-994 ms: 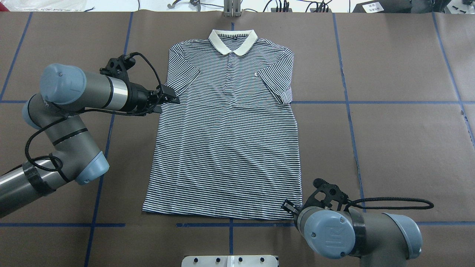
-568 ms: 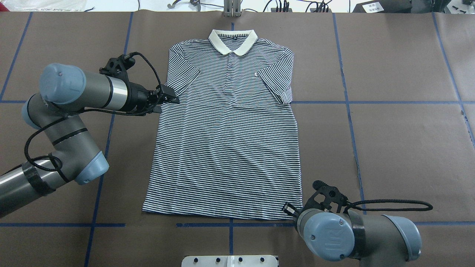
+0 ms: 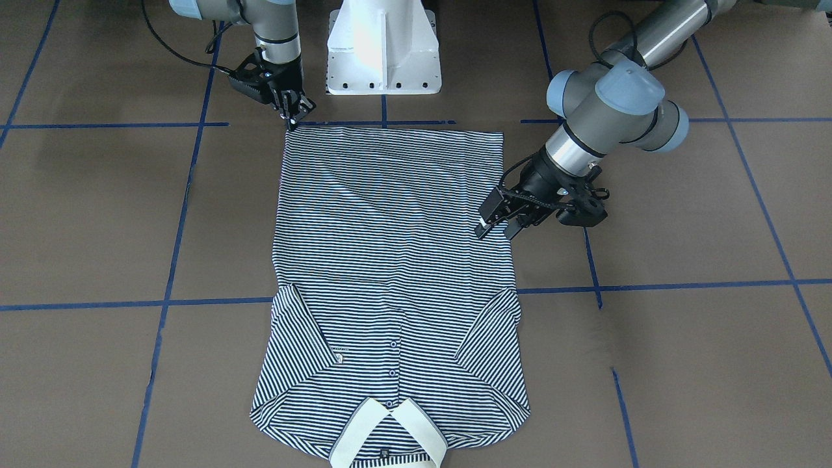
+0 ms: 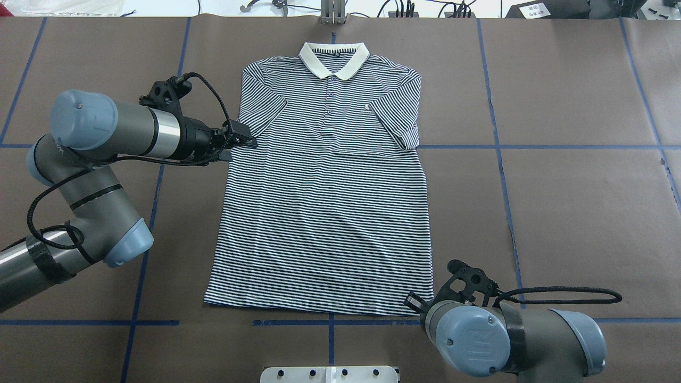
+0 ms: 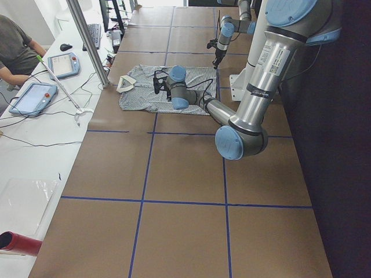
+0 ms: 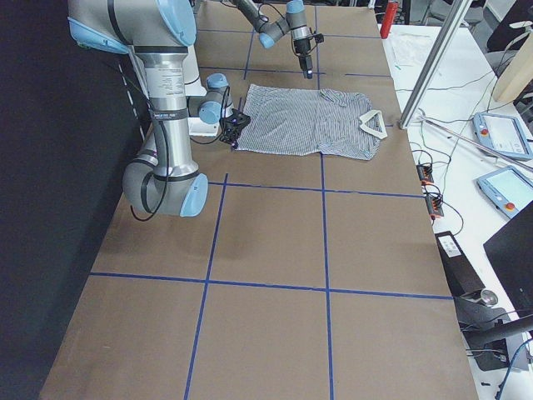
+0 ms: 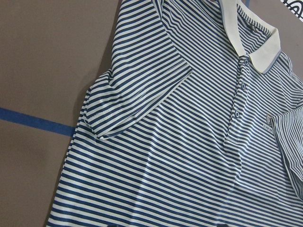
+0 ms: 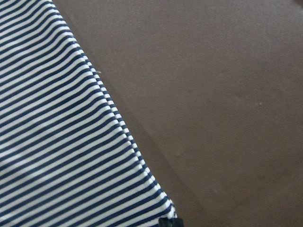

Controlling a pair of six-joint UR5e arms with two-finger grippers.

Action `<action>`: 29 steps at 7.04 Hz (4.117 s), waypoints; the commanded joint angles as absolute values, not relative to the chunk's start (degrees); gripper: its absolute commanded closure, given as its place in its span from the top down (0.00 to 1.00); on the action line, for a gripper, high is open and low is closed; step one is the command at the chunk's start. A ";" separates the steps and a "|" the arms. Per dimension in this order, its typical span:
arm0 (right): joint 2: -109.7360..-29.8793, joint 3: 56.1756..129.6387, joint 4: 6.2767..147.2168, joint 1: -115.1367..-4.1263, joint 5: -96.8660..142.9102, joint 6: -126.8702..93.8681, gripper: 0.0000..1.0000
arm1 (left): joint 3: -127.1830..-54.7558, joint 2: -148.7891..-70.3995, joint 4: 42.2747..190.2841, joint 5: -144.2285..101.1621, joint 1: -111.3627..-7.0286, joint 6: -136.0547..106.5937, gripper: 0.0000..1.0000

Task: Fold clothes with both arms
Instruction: 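Move the left gripper to the other near hem corner, then grasp both near hem corners and fold them toward the collar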

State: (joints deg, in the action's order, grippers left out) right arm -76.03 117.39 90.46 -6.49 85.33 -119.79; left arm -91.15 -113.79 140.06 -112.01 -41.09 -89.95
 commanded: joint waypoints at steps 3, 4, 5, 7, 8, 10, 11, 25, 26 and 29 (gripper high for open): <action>-76.11 120.23 91.67 -6.59 86.40 -119.79 0.00 | -113.07 -95.92 124.71 -103.47 -30.54 -90.88 0.76; -76.11 120.23 91.67 -6.59 86.40 -119.71 0.00 | -114.51 -95.45 120.45 -99.62 -25.45 -96.71 0.76; -76.11 120.23 91.67 -6.68 86.40 -119.71 0.00 | -114.70 -94.41 120.15 -94.45 -19.57 -99.03 0.75; -76.03 120.23 91.67 -6.59 86.40 -119.71 0.00 | -114.61 -93.78 116.30 -90.62 -14.34 -103.26 0.64; -75.94 120.23 91.67 -6.50 86.40 -119.71 0.00 | -114.52 -93.95 115.84 -90.62 -13.37 -103.27 0.63; -75.85 120.23 91.67 -6.50 86.40 -119.71 0.00 | -114.61 -93.87 115.75 -90.70 -12.58 -103.36 0.61; -75.94 120.23 91.67 -6.50 86.40 -119.71 0.00 | -114.61 -93.87 115.58 -90.70 -11.79 -103.36 0.59; -79.84 133.25 93.96 -10.33 86.31 -119.01 0.00 | -135.71 -96.14 93.34 -90.09 -7.07 -115.09 0.00; -76.06 130.98 94.04 -15.50 86.66 -117.44 0.00 | -134.92 -97.63 93.34 -89.91 -11.82 -107.65 0.00; -63.68 114.67 93.43 -29.40 90.87 -104.80 0.00 | -118.98 -109.82 93.86 -90.00 -26.50 -94.87 0.00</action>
State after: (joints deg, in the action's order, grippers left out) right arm -68.87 121.78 93.70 -23.82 89.13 -109.41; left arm -125.94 -104.89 93.48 -90.00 -21.26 -99.69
